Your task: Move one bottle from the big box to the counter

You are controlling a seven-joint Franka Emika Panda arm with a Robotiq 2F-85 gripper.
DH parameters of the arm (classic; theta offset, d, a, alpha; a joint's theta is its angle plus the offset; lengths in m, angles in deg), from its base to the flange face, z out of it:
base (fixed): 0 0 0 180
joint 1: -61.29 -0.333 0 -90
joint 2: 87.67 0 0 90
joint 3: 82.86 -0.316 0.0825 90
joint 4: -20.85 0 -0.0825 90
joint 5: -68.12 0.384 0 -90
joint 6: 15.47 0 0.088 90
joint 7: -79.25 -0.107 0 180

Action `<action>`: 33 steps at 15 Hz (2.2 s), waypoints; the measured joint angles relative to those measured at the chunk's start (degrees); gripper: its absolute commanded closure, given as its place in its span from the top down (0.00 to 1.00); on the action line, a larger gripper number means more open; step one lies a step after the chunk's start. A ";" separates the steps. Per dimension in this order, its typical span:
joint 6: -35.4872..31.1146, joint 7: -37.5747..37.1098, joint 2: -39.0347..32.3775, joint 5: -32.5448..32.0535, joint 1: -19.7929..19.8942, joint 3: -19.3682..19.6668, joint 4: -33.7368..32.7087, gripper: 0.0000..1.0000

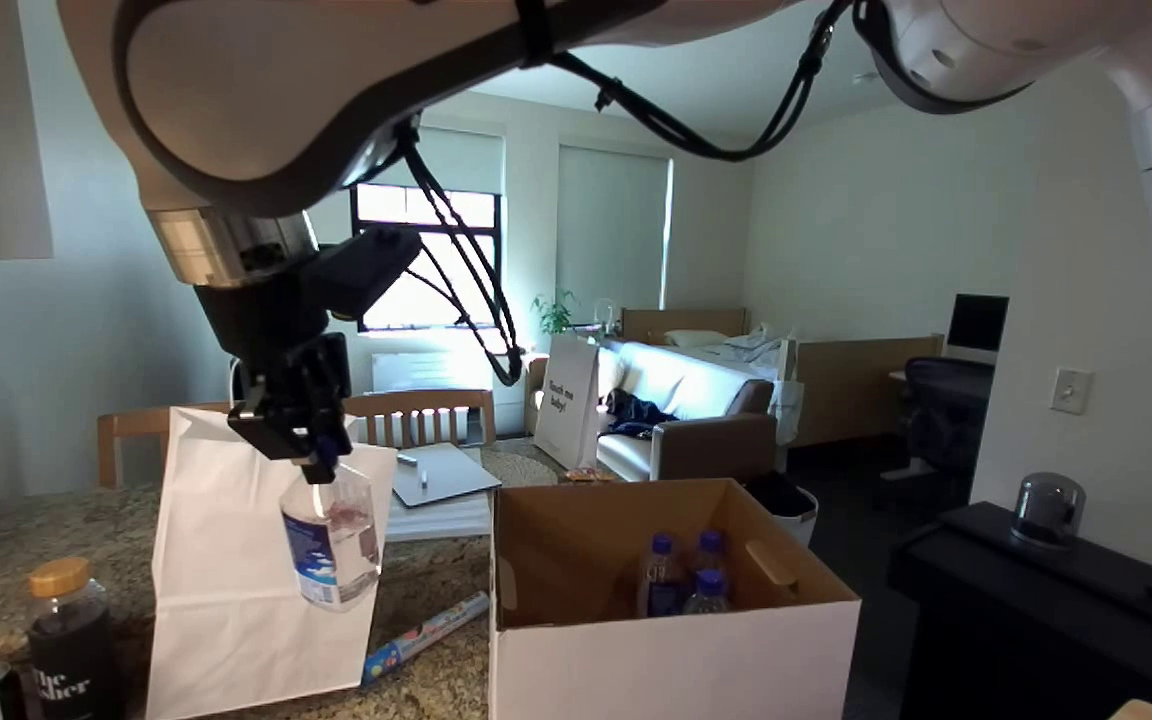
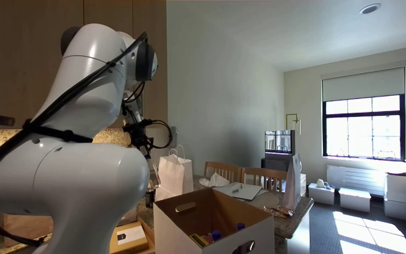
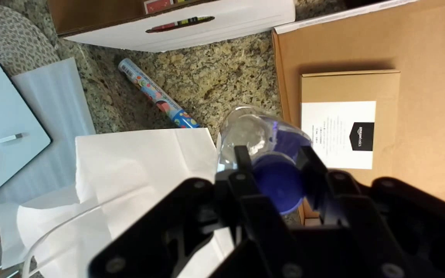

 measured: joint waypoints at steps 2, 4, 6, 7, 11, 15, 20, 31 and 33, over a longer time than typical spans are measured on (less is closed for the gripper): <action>-0.11 0.46 -0.06 0.80 0.05 0.20 -0.19 0.15; -2.06 5.25 -1.48 4.70 0.60 0.23 -0.16 0.15; -4.74 10.11 -4.84 7.45 0.84 0.22 -0.55 0.15; -5.44 12.30 -7.03 8.34 0.72 0.09 -1.20 0.15; -3.84 20.20 -16.46 10.76 -0.81 -0.90 -6.27 0.15; 2.11 28.55 -25.21 12.03 -3.03 -1.43 -14.56 0.15; 10.54 30.77 -33.37 10.88 -6.75 0.37 -28.37 0.15; 14.15 27.96 -43.04 10.01 -15.26 7.64 -47.95 0.14; 14.11 26.83 -45.29 10.34 -15.94 9.25 -50.75 0.14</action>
